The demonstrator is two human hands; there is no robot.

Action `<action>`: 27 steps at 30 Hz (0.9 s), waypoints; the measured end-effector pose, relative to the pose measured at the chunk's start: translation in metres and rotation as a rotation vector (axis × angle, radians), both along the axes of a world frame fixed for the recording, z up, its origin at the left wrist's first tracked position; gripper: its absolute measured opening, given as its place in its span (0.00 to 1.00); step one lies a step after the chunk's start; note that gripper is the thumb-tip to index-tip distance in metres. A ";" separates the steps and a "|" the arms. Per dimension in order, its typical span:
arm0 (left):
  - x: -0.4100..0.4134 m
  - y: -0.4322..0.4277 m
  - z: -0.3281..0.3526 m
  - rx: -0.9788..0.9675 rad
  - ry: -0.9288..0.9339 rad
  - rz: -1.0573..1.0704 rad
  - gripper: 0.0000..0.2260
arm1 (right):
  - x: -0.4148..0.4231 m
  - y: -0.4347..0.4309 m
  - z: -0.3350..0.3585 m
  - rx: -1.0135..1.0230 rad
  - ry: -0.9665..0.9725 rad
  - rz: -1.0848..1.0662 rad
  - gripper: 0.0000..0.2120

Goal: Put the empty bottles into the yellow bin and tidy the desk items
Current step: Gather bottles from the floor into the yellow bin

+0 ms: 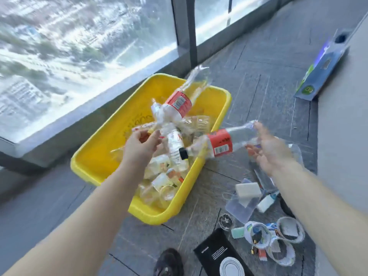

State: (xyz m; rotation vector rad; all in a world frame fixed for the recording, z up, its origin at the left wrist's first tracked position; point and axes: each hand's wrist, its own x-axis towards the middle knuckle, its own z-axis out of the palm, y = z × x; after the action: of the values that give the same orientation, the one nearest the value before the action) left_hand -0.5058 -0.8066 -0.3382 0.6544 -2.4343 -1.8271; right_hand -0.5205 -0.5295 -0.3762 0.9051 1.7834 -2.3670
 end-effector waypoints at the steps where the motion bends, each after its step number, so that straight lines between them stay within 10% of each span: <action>1: 0.002 -0.020 0.007 -0.025 -0.006 0.041 0.12 | -0.010 -0.017 0.009 -0.006 0.030 0.033 0.14; 6: 0.010 -0.079 0.013 -0.437 -0.369 -0.113 0.33 | -0.041 -0.085 0.028 0.071 -0.031 0.424 0.57; 19: 0.016 0.008 -0.016 -0.456 0.037 -0.565 0.23 | 0.007 0.009 -0.050 0.386 -0.211 0.242 0.36; 27: -0.015 0.148 -0.059 -0.315 -0.075 -0.692 0.21 | 0.057 0.128 -0.093 0.510 -0.344 -0.006 0.20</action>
State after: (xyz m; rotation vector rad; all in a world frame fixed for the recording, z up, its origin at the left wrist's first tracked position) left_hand -0.5208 -0.6583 -0.3969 -0.1767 -3.1632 -1.5020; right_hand -0.4640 -0.4010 -0.4688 1.2690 2.2510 -1.6334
